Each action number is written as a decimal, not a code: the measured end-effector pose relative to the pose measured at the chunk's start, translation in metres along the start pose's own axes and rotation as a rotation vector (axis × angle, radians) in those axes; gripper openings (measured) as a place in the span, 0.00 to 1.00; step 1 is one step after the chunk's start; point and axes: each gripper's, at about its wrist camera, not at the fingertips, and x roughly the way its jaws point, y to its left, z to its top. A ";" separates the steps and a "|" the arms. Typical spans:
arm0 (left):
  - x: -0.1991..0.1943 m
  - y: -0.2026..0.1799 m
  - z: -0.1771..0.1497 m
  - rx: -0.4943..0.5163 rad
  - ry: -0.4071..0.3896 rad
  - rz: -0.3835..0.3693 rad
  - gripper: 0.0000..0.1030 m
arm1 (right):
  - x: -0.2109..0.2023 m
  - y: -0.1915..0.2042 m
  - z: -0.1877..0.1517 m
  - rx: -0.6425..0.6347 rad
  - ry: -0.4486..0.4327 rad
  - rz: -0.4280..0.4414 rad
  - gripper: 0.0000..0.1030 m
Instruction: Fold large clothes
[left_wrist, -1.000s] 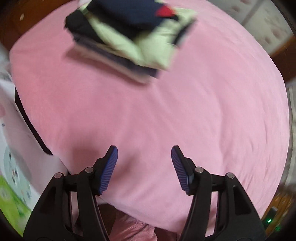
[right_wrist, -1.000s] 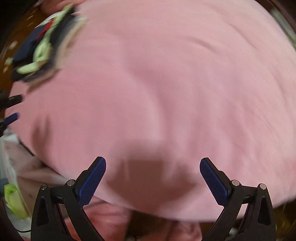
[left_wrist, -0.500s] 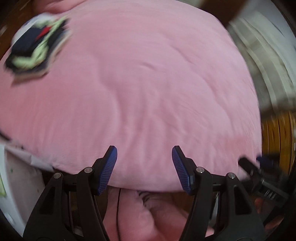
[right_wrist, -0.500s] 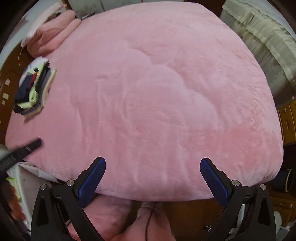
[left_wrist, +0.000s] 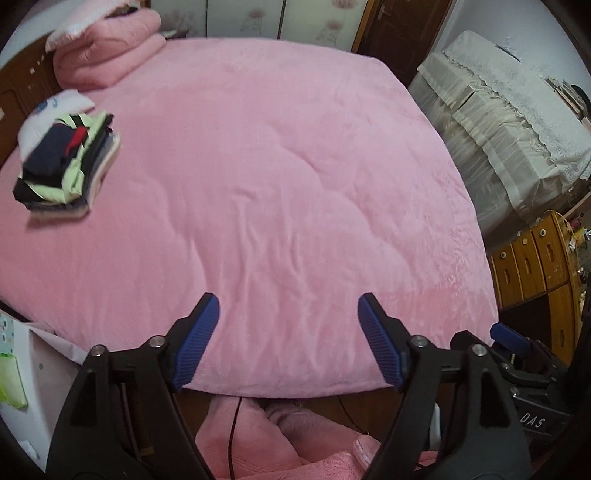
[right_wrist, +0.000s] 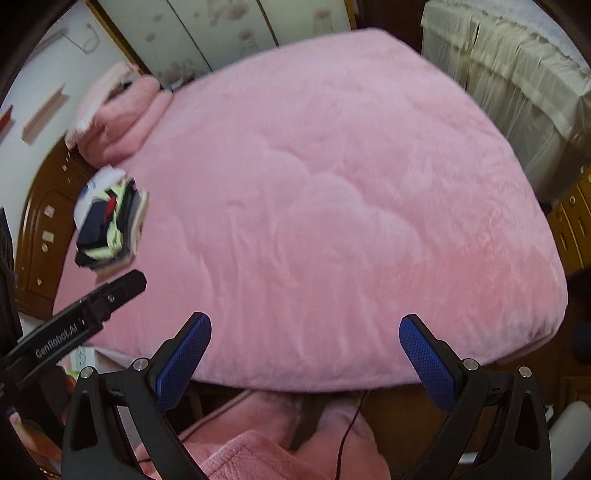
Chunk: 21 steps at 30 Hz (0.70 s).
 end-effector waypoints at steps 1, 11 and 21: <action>-0.003 -0.001 -0.002 -0.002 -0.004 0.017 0.79 | -0.005 0.000 0.000 -0.006 -0.007 0.003 1.00; -0.015 0.003 -0.022 -0.034 0.003 0.088 0.83 | -0.035 0.000 0.000 -0.108 -0.036 0.013 1.00; -0.025 0.000 -0.026 -0.013 -0.040 0.152 1.00 | -0.036 0.007 0.006 -0.184 -0.042 -0.024 1.00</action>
